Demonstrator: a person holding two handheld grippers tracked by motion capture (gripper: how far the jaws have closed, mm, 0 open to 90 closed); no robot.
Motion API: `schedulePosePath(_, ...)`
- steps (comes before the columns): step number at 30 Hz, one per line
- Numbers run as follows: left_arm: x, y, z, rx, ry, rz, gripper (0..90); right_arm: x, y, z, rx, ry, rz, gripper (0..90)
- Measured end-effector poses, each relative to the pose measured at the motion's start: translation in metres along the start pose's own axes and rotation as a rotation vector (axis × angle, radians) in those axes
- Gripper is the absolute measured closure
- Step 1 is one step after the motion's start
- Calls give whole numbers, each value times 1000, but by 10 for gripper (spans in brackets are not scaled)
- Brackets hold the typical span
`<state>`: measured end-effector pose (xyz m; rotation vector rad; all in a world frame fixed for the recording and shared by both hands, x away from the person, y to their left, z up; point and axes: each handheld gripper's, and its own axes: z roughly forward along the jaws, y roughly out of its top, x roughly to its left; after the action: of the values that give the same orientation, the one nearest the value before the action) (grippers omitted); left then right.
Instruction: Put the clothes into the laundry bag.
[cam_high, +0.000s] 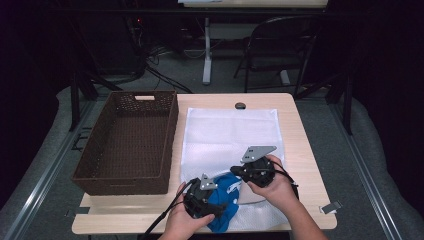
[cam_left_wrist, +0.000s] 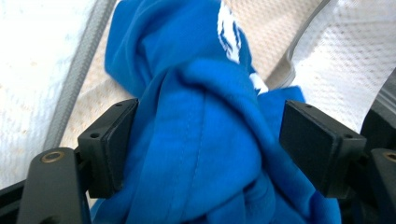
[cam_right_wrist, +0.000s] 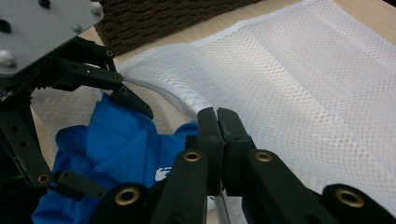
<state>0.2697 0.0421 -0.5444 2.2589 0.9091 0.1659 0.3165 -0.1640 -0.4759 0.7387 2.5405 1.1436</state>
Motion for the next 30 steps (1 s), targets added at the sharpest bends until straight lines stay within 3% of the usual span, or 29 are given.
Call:
schedulePosePath(6, -3, -6, 1, 18, 5, 22, 225, 0, 0, 0, -2, -2, 2, 890)
schedulePosePath(8, -1, -9, 5, 23, -12, 8, 230, 1, 0, 0, 1, 0, 1, 891)
schedulePosePath(13, -1, -15, 12, 32, 3, 20, 292, 1, 0, 0, 1, 1, 1, 891)
schedulePosePath(15, -2, -16, 13, 26, 9, 30, 304, 1, 0, 0, 1, 1, 1, 891)
schedulePosePath(20, 2, -23, 15, -14, -14, 3, 363, 2, 0, 0, 0, 2, 1, 891)
schedulePosePath(25, 4, -25, 16, -30, -24, 10, 433, 2, -1, 1, 1, 1, 2, 890)
schedulePosePath(30, 6, -26, 15, -46, -32, -10, 495, 3, 0, 1, 3, 2, -2, 891)
